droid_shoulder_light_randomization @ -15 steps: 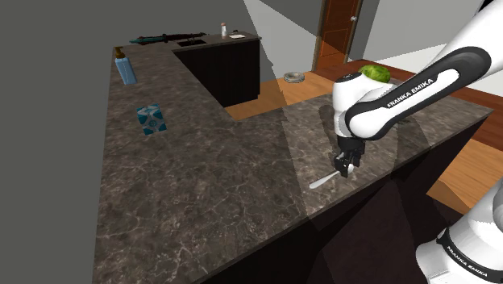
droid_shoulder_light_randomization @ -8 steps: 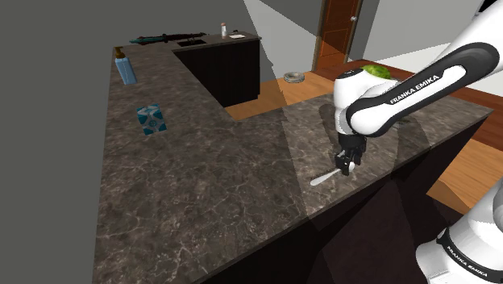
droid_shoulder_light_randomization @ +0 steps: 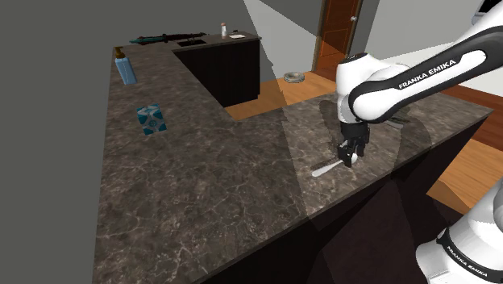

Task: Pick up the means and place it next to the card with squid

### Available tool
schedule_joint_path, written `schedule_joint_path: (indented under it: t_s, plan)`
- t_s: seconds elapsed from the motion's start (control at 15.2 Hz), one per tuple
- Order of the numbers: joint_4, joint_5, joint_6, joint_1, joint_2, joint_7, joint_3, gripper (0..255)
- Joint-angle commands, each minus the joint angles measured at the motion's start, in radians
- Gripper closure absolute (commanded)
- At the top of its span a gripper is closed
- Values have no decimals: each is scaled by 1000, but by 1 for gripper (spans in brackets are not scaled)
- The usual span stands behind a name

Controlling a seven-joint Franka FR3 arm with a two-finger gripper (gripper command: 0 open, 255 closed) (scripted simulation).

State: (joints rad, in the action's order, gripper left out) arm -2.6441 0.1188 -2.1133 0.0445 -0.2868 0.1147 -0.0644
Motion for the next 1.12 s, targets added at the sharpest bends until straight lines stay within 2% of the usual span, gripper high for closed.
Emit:
schedule_joint_path:
  t_s: [0.0,0.4,1.06]
  plan:
    - [11,-4,39,-1,-28,-7,1,255]
    - [47,-12,123,-4,-77,-19,2,255]
    - [52,138,79,150,-66,-251,182,255]
